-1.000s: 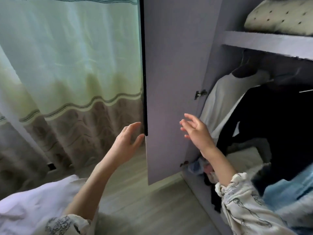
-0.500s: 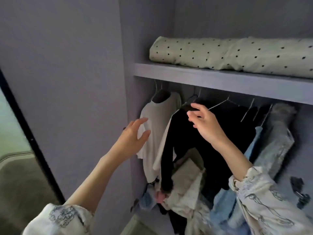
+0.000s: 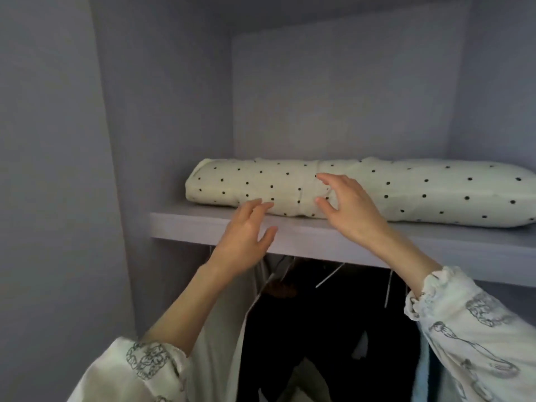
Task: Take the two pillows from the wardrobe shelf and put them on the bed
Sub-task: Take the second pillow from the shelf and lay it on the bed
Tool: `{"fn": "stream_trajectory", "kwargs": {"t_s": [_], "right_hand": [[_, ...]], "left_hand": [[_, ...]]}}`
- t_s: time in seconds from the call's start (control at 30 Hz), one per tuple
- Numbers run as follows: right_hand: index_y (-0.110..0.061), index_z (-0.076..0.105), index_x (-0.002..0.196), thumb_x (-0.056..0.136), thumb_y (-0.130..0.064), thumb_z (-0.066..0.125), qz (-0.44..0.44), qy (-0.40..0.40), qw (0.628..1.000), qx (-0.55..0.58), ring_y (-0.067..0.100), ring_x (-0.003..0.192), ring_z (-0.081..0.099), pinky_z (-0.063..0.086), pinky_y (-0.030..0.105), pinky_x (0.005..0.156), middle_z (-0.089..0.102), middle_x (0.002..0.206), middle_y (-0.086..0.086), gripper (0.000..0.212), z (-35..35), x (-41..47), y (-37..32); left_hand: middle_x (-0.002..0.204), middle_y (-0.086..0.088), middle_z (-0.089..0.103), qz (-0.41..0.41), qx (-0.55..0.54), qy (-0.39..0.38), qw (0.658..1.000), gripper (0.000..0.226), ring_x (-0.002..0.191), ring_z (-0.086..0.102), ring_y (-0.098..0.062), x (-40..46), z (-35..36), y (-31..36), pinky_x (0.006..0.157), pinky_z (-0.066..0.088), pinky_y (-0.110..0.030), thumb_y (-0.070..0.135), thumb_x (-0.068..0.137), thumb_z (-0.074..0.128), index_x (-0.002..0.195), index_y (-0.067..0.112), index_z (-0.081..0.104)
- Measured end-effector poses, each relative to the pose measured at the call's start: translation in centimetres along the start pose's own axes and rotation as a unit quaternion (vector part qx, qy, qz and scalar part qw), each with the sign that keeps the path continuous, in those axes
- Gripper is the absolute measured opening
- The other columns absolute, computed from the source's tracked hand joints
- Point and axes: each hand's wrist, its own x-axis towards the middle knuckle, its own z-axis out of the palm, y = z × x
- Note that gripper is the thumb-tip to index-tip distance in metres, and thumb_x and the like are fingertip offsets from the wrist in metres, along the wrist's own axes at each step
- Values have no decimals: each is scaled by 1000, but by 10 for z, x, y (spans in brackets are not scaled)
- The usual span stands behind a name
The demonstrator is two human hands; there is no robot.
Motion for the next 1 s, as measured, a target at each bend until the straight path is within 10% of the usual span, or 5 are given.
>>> {"fn": "stream_trajectory", "kwargs": {"t_s": [0.43, 0.67, 1.0], "right_hand": [[-25, 4, 147, 79, -53, 59, -9, -105, 921, -375, 23, 143, 8, 1, 54, 113, 15, 154, 2, 92, 23, 66, 45], [-25, 24, 139, 78, -42, 62, 13, -84, 906, -415, 29, 123, 41, 20, 55, 104, 43, 136, 1, 74, 38, 82, 42], [-20, 35, 133, 75, -14, 59, 32, -52, 913, -404, 28, 118, 43, 16, 53, 107, 48, 128, 2, 63, 40, 51, 14]], "left_hand": [[156, 1, 10, 52, 273, -112, 954, 112, 143, 7, -25, 145, 14, -69, 103, 3, -71, 66, 61, 67, 143, 44, -6], [130, -3, 49, 99, 235, -45, 966, 86, 122, 43, -25, 156, 26, -83, 104, 18, -58, 60, 66, 64, 139, 39, 23], [113, -4, 58, 111, 207, -12, 972, 66, 110, 51, -26, 122, 7, -62, 100, 22, -58, 52, 67, 66, 127, 36, 43]]}}
